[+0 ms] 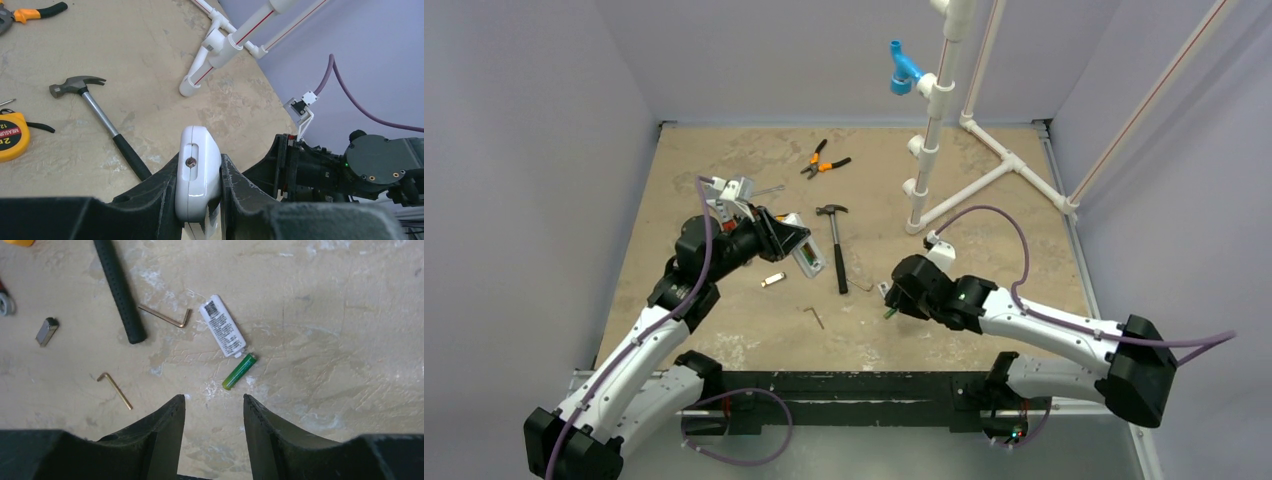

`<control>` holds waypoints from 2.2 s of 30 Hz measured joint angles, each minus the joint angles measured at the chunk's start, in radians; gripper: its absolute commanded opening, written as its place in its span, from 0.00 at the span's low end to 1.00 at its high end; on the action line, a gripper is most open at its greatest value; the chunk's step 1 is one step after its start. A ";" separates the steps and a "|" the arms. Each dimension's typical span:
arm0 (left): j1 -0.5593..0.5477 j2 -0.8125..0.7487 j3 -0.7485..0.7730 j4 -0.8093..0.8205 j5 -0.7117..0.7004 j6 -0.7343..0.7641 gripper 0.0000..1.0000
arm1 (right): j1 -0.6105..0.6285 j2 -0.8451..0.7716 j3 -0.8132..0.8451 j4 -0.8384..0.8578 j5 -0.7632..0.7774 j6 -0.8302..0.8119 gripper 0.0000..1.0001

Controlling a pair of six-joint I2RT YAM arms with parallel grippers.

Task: Load the batteries into the remote control
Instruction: Pick up the battery from the center of the board.

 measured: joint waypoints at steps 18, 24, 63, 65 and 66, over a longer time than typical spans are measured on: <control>0.000 -0.010 0.014 -0.036 -0.015 0.001 0.00 | -0.041 0.353 0.104 -0.126 -0.019 0.227 0.32; 0.000 -0.011 0.014 -0.046 -0.023 0.001 0.00 | -0.067 0.380 0.104 -0.113 -0.046 0.231 0.32; -0.018 0.155 0.038 0.057 0.066 -0.088 0.00 | -0.079 -0.180 -0.082 0.496 0.089 -0.589 0.00; -0.036 0.169 0.038 0.084 0.065 -0.114 0.00 | -0.079 -0.215 -0.101 0.600 0.034 -0.684 0.00; -0.047 0.177 0.038 0.100 0.064 -0.125 0.00 | -0.079 -0.227 -0.107 0.643 0.004 -0.723 0.00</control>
